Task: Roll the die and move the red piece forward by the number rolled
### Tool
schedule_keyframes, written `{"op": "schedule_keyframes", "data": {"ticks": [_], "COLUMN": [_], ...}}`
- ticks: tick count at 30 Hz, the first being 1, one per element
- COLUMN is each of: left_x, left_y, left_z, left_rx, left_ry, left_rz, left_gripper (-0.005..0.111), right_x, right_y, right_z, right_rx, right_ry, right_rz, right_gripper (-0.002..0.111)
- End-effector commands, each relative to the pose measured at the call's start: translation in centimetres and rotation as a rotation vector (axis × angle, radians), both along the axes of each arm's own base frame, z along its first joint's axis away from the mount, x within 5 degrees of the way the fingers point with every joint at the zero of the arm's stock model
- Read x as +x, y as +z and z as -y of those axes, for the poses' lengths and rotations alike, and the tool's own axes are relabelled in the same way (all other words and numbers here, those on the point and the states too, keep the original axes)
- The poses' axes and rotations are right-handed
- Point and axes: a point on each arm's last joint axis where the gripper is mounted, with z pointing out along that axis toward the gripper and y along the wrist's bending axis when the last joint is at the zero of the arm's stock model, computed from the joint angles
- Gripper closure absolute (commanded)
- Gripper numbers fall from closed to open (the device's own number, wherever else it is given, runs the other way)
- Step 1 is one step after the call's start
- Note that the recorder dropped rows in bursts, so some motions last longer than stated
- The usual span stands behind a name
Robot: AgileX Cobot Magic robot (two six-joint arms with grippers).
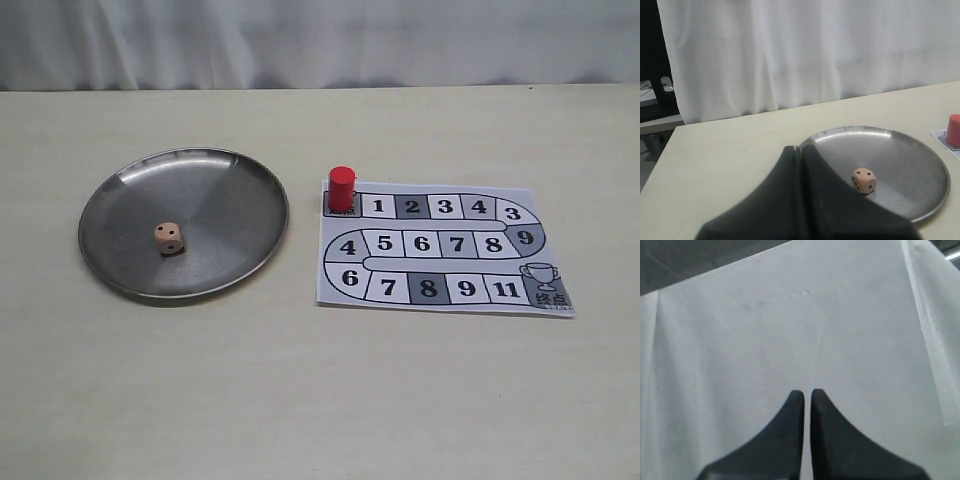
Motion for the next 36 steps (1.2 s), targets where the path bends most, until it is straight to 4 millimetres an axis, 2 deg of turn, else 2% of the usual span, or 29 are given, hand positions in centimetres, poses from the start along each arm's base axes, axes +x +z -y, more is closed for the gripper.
{"op": "schedule_keyframes", "data": {"ticks": [1,5,9,15,18,21,25,27,32,36], "left_x": [0.0,0.0,0.0,0.0,0.0,0.0,0.0,0.0,0.0,0.0], "left_y": [0.0,0.0,0.0,0.0,0.0,0.0,0.0,0.0,0.0,0.0], "left_z": [0.1,0.1,0.1,0.1,0.1,0.1,0.1,0.1,0.1,0.1], "left_rx": [-0.003,-0.003,-0.003,-0.003,-0.003,-0.003,-0.003,-0.003,-0.003,-0.003], "left_ry": [-0.01,-0.01,-0.01,-0.01,-0.01,-0.01,-0.01,-0.01,-0.01,-0.01], "left_rz": [0.009,0.009,0.009,0.009,0.009,0.009,0.009,0.009,0.009,0.009], "left_gripper": [0.107,0.107,0.107,0.107,0.107,0.107,0.107,0.107,0.107,0.107], "right_x": [1.5,3.9,7.4,13.5,16.0,18.0,20.7,22.0,25.2,27.2], "right_y": [-1.6,-0.9,-1.0,-4.3,-5.7,-6.3,-6.1,-5.9,-6.3,-7.7], "right_z": [-0.8,-1.0,-1.4,-2.1,-3.9,-7.7,-13.7,-16.4,-23.5,-28.6], "right_rx": [-0.177,-0.196,-0.214,-0.153,-0.19,-0.312,-0.437,-0.481,-0.571,-0.612], "right_ry": [-0.007,0.019,0.049,0.102,0.176,0.306,0.455,0.505,0.608,0.665], "right_rz": [-0.226,-0.435,-0.683,-1.118,-1.261,-1.308,-1.321,-1.336,-1.338,-1.307], "right_gripper": [0.104,0.104,0.104,0.104,0.104,0.104,0.102,0.094,0.064,0.052]}}
